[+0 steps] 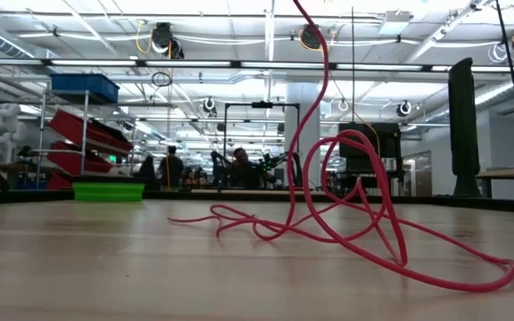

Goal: Coil cords
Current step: Coil the red wire into the spool

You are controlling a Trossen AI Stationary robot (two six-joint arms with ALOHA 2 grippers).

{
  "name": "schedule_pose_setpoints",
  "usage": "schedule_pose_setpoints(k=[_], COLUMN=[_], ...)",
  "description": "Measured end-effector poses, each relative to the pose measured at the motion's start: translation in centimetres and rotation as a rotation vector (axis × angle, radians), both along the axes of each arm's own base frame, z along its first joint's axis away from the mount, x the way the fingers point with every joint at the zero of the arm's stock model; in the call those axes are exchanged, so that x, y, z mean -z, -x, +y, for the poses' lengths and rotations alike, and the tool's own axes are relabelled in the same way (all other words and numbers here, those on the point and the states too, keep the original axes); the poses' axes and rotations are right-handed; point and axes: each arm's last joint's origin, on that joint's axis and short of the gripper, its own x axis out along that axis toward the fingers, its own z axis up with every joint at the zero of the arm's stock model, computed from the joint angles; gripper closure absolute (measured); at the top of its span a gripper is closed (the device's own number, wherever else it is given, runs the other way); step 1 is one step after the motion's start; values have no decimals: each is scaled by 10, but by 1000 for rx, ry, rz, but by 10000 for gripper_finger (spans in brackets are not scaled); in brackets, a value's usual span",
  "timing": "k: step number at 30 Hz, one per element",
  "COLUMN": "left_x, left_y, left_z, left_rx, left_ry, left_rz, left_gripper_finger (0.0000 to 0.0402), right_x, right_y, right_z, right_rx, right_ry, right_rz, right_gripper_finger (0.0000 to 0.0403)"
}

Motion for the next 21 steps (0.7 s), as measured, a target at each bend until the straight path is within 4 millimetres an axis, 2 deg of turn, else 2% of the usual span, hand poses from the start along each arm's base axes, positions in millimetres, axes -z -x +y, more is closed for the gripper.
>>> schedule_pose_setpoints(k=[21], left_x=[0], left_y=[-1], left_z=[1], left_rx=[20], left_ry=[4], left_rz=[-6], left_gripper_finger=[402], right_x=[2], right_y=[-10], right_z=[5], right_rx=[-3], right_ry=[10], right_rz=[-46], right_gripper_finger=[341])
